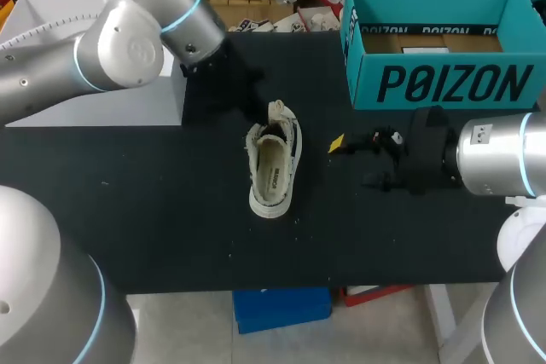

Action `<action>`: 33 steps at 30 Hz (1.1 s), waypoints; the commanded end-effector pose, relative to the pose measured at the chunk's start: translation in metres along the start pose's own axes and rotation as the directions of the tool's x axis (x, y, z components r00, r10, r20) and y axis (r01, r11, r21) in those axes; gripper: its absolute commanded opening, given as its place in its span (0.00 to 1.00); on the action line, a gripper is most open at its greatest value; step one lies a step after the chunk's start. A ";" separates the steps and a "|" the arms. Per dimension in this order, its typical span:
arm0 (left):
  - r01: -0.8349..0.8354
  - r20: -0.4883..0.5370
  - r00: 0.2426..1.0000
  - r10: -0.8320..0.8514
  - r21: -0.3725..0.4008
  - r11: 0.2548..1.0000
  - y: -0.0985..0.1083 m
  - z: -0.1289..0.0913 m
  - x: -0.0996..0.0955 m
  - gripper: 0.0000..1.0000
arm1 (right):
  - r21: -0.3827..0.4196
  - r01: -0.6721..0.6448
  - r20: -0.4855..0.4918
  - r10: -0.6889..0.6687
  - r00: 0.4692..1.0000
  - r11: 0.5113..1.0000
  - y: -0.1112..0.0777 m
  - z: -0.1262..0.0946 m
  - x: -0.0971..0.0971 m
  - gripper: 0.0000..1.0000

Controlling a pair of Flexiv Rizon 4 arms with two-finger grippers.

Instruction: Take the shoe out of the shoebox, open the shoe tongue, remove and reinsert the insole, then place the shoe into the shoebox

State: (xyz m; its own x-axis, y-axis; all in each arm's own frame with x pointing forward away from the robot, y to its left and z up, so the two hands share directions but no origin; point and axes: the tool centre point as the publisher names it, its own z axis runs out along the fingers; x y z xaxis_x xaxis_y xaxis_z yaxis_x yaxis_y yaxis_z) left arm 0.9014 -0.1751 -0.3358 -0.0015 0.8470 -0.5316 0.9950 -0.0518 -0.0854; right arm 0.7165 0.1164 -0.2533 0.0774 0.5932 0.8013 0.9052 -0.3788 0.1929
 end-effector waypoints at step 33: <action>0.030 -0.016 0.999 -0.028 0.093 0.995 -0.063 -0.036 0.013 0.95 | 0.000 0.000 0.002 0.000 1.000 1.000 0.000 0.000 0.000 1.00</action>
State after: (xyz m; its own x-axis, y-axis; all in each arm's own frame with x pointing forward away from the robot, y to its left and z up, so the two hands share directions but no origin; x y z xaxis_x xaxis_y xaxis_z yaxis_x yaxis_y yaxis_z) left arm 0.8480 -0.1565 -0.3135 -0.0224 0.8637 -0.5035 0.9796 -0.0817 -0.1836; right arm 0.7165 0.1164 -0.2533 0.0774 0.5932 0.8013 0.9052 -0.3788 0.1929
